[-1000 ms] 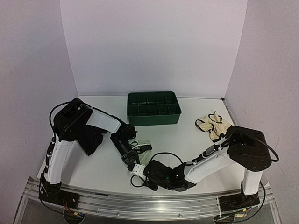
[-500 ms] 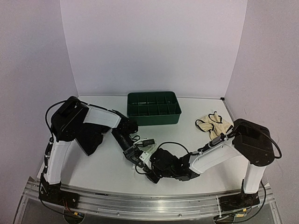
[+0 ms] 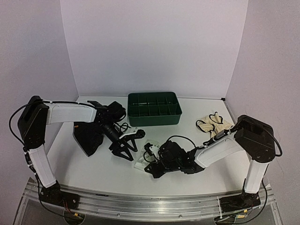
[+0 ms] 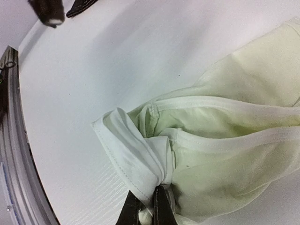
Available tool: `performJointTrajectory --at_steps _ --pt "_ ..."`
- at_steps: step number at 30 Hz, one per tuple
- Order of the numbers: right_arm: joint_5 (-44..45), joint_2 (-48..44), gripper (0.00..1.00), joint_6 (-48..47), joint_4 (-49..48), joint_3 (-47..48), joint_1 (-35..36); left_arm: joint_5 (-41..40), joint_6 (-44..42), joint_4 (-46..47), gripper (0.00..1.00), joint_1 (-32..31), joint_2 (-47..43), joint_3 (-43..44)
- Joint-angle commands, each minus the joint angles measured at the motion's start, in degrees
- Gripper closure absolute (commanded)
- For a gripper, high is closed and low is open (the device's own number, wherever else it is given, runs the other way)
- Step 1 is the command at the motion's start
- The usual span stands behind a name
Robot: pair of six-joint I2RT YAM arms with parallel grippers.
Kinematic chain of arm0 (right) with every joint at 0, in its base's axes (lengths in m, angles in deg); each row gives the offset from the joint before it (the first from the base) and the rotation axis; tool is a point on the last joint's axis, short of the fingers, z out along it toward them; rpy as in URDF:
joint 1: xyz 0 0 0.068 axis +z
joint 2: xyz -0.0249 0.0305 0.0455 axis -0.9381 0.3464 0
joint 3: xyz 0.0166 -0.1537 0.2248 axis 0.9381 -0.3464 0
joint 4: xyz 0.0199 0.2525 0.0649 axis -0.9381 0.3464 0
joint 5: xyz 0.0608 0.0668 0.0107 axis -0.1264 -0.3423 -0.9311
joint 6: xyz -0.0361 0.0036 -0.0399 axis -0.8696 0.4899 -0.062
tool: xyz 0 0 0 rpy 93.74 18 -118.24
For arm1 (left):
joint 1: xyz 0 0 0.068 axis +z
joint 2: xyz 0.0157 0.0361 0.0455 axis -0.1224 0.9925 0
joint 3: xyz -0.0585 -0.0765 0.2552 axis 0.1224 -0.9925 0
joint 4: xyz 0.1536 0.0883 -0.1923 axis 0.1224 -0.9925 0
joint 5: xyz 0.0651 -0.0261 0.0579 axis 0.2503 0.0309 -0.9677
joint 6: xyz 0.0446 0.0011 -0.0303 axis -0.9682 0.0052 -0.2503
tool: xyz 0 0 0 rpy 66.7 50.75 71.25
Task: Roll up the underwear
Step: Roll the underwear to the center of the board.
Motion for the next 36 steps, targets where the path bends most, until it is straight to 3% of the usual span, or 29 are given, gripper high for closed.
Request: performJointTrajectory --at_steps 1,6,10,15,21,27,32,36 --pt "-9.05 3.27 1.0 12.6 0.83 -4.65 -3.43 -5.68 -9.08 19.35 0.39 -2.28 -8.63 -10.32" --pt "-15.69 6.74 1.0 21.19 -3.53 -4.73 -6.22 -16.27 -22.39 31.74 0.37 -9.16 -11.82 -19.51" --pt "-19.95 9.58 1.0 27.29 -7.2 -4.22 -8.02 -20.94 -24.37 37.58 0.35 -10.8 -9.66 -20.22" --pt "-22.72 11.75 1.0 31.42 -10.61 -5.03 -9.62 -23.84 -26.8 38.47 0.37 -11.18 -5.85 -19.79" --pt "-23.96 12.06 1.0 32.21 -11.28 -5.05 -10.16 -25.32 -28.3 38.48 0.52 -11.2 -2.77 -19.51" --pt "-24.69 12.09 1.0 32.07 -11.5 -5.32 -10.51 -26.24 -28.74 37.46 0.57 -11.18 0.15 -17.54" --pt "-24.67 11.69 1.0 31.83 -11.44 -5.58 -10.6 -26.91 -28.7 37.53 0.7 -11.16 1.69 -17.28" --pt "-24.78 10.96 1.0 31.71 -11.29 -5.42 -10.73 -26.15 -28.16 38.1 0.97 -11.19 1.91 -16.89"
